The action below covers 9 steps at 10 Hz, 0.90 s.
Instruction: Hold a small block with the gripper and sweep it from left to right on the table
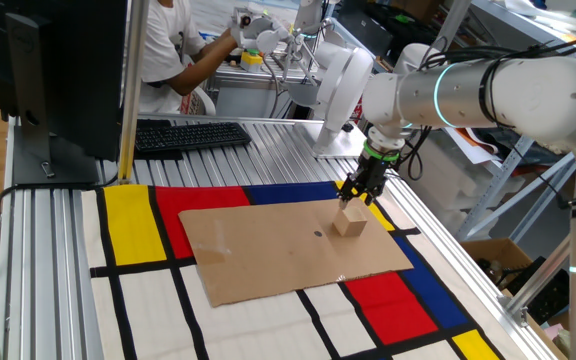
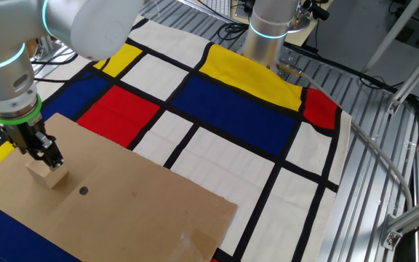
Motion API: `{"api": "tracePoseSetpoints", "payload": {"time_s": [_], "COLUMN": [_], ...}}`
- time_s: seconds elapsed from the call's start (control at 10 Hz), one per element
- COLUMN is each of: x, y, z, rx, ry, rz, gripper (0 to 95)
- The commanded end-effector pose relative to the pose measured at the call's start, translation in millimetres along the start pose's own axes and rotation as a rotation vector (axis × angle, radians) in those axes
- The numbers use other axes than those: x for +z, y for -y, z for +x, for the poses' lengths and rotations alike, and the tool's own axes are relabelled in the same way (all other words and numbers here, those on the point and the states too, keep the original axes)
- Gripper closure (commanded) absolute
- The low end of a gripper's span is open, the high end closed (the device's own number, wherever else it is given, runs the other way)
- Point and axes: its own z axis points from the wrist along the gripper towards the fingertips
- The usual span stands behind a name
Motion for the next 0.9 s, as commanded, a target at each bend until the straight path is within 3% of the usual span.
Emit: {"api": "tracePoseSetpoints", "payload": {"time_s": [0.1,0.7,0.8,0.9], "x": [3.0,11.1,12.1,14.0], "y": [0.3,-1.1,-1.7,-2.5], "z": [-0.1,0.3,0.4,0.7], "rx": [0.025,0.036,0.040,0.040], "ry": [-0.001,-0.004,-0.006,-0.003], "rz": [0.009,0.008,0.006,0.008], "gripper": [19.0,19.0,0.0,0.0]}}
